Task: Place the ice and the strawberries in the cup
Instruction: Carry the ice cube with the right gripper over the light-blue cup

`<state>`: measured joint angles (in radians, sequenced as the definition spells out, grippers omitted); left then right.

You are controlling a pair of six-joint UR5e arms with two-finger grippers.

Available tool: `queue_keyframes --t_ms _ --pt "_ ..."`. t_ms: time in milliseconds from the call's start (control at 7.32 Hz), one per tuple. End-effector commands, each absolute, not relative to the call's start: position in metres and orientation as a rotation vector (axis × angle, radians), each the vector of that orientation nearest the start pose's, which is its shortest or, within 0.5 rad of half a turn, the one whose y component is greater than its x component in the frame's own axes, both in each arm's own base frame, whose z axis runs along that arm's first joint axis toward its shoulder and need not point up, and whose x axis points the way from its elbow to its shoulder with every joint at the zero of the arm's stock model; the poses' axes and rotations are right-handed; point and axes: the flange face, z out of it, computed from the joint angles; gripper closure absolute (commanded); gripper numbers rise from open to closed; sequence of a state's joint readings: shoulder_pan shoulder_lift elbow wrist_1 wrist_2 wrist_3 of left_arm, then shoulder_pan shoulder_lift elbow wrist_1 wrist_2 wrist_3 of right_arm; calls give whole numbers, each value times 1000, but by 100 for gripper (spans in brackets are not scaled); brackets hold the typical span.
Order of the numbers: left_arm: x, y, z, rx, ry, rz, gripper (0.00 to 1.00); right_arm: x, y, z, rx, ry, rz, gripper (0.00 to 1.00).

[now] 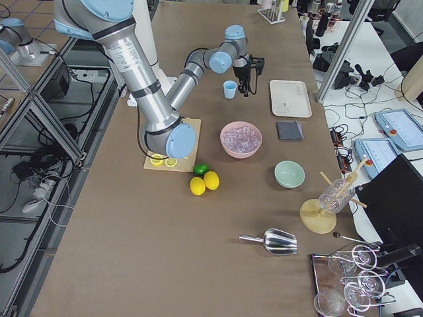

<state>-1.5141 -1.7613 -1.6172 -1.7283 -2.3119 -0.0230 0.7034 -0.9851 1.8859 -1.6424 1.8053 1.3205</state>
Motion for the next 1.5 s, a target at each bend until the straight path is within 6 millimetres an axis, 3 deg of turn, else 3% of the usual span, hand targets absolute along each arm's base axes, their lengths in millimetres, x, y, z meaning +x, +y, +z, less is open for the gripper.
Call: queue_keyframes --t_ms 0,410,683,820,956,1366 --pt "-33 -585 518 345 746 177 2 -451 -454 186 250 -972 267 100" --pt "-30 -586 527 332 748 177 2 -500 -409 182 299 -980 232 100" --pt "-30 -595 527 329 748 176 2 -532 -408 200 318 -1006 219 100" --pt "-29 -602 527 327 748 176 2 -537 -409 203 319 -1012 218 100" --pt "-29 -608 530 320 748 175 2 -537 -409 185 325 -1039 218 100" --pt "-28 -618 532 312 748 172 2 -536 -408 176 330 -1054 217 100"
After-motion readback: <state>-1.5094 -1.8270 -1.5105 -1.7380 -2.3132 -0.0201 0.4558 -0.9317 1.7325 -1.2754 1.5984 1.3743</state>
